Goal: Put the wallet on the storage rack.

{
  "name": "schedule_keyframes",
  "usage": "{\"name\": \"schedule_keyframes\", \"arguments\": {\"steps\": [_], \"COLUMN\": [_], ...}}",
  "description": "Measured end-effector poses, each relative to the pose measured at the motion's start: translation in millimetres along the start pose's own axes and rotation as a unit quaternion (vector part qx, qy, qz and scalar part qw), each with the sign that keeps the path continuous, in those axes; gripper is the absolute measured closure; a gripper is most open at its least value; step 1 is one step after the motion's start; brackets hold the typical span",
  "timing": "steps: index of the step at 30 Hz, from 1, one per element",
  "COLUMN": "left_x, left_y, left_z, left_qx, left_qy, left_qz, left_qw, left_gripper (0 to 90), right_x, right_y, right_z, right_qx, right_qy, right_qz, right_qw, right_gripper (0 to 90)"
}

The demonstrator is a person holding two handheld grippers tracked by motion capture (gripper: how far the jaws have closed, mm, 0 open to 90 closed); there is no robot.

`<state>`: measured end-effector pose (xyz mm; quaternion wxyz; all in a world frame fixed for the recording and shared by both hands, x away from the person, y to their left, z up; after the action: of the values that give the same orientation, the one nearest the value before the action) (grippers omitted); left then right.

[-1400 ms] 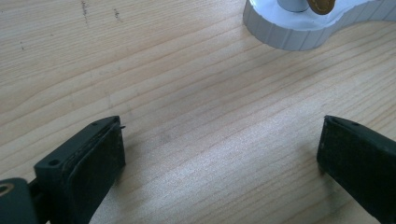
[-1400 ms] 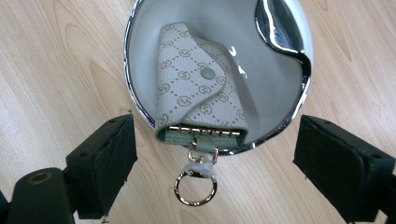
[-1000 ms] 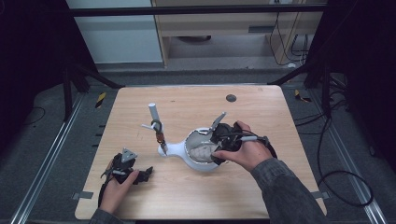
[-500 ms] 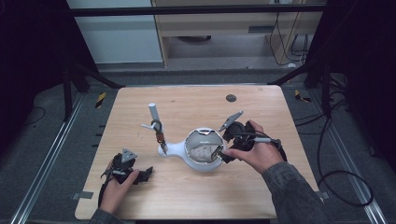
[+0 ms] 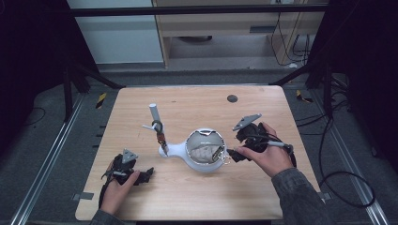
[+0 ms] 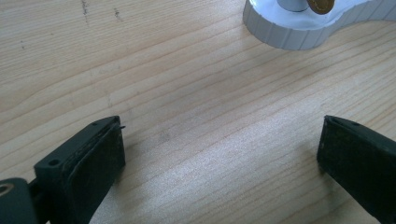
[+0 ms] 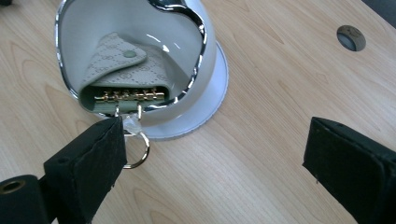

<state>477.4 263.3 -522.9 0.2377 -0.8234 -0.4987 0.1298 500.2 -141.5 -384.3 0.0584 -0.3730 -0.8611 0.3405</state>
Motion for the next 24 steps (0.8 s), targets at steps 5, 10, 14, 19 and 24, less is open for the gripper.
{"name": "schedule_keyframes", "arguments": {"steps": [5,10,14,19,24], "left_x": [0.0,0.0,-0.1,0.0,-0.1], "left_y": [0.1,0.1,0.1,0.1,0.2], "left_z": [-0.1,0.0,0.0,0.0,0.0], "left_qx": [0.0,0.0,0.0,0.0,0.0], "left_qy": [0.0,0.0,0.0,0.0,0.0], "left_qz": [0.0,0.0,0.0,0.0,0.0], "left_qw": [1.0,1.0,1.0,1.0,1.0], "left_gripper": [0.2,0.2,0.1,0.2,0.1], "right_x": [-5.2,-11.3,-14.6,-18.6,-22.1], "right_y": [-1.1,-3.5,-4.8,-5.4,-6.3], "right_z": [7.2,14.1,18.9,25.3,32.0], "right_qx": [-0.005,-0.021,-0.027,-0.035,-0.049], "right_qy": [0.01,0.023,0.028,0.038,0.05], "right_qz": [0.015,0.03,0.038,0.044,0.054], "right_qw": [0.9998,0.9991,0.9985,0.9977,0.9961], "right_gripper": [6.7,6.7,6.4,6.4,5.9]}}
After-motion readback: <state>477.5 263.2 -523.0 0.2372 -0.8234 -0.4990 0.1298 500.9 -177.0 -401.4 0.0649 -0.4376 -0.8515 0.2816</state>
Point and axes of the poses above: each handheld gripper's, and its own axes: y roughly forward along the jaws, z roughly out of its underside, x roughly to its left, the point moved 2 cm from there along y, roughly forward along the jaws, and after that the axes turned 13 degrees about -x, right-handed, at the moved point
